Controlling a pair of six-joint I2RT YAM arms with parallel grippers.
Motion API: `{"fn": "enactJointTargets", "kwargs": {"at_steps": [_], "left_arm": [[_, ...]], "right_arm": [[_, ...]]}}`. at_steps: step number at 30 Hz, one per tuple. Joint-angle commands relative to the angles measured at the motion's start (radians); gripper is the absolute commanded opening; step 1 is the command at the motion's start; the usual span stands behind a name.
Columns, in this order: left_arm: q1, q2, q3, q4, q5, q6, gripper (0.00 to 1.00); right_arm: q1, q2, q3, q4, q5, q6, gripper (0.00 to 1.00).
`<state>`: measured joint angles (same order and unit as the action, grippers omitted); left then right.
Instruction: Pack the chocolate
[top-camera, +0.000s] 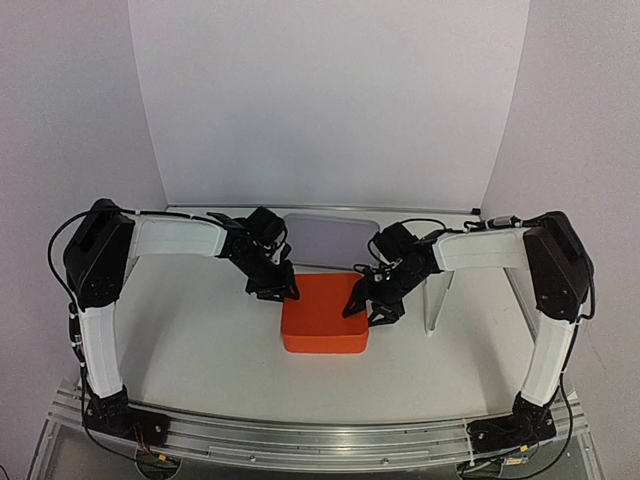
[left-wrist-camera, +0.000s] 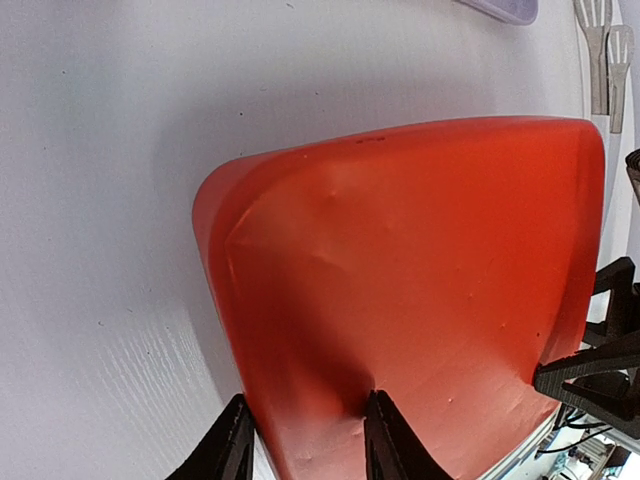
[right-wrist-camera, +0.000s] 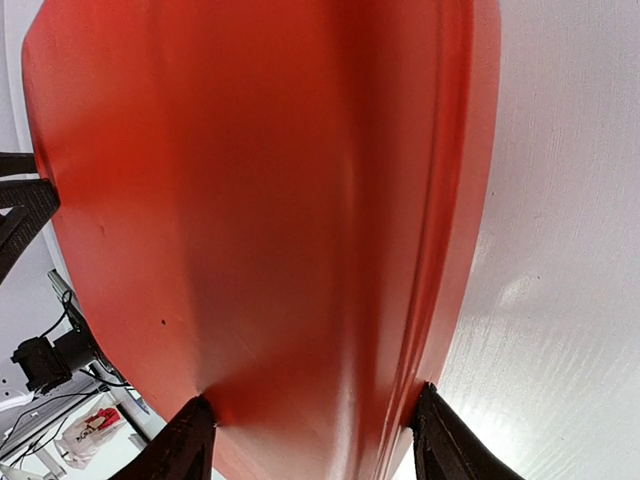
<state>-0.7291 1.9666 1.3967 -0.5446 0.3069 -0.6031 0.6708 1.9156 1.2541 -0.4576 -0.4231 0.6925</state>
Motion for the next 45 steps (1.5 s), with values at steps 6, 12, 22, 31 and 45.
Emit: {"fn": "enactJointTargets", "kwargs": {"at_steps": [6, 12, 22, 31, 45], "left_arm": [[-0.113, 0.153, -0.007, -0.090, 0.015, 0.031, 0.37], [-0.130, 0.203, -0.064, -0.089, 0.047, 0.025, 0.39], [-0.114, 0.179, -0.017, -0.130, 0.032, 0.037, 0.52], [-0.038, 0.052, 0.069, -0.118, 0.055, 0.069, 0.87], [-0.039, -0.102, 0.019, -0.199, 0.059, 0.061, 1.00]], "right_arm": [[0.049, 0.073, -0.105, 0.146, 0.001, -0.045, 0.41], [0.049, 0.148, -0.184, 0.198, 0.022, -0.103, 0.26], [0.044, 0.093, -0.186, 0.168, -0.021, -0.020, 0.50], [0.044, -0.007, -0.111, 0.058, -0.009, 0.021, 0.71], [0.093, -0.151, -0.160, 0.056, 0.012, 0.062, 0.77]]}}
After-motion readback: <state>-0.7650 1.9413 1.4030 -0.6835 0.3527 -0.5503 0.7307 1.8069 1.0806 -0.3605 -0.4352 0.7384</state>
